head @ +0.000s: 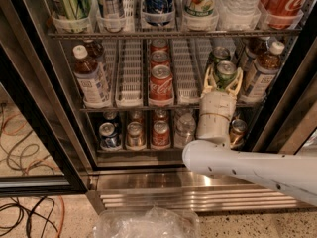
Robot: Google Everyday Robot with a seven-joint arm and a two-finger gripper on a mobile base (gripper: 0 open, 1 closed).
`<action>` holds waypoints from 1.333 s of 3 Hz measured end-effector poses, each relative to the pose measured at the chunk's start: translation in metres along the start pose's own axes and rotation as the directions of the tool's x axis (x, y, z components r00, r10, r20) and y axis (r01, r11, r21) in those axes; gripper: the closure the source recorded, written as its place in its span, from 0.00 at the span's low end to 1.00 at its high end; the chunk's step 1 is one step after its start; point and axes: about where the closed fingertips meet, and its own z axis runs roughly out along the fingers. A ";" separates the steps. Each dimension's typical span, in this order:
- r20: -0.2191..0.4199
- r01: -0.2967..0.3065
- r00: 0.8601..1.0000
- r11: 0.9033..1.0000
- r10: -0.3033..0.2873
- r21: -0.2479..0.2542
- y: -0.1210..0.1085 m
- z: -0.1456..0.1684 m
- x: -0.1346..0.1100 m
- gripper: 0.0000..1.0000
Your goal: Pick green can from middle shelf of fridge
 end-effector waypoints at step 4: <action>0.016 -0.002 1.000 1.000 0.002 -0.010 0.000 0.001 -0.010 1.00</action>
Offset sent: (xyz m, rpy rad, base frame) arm 0.0000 0.0000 0.0000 0.0000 0.0000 0.0000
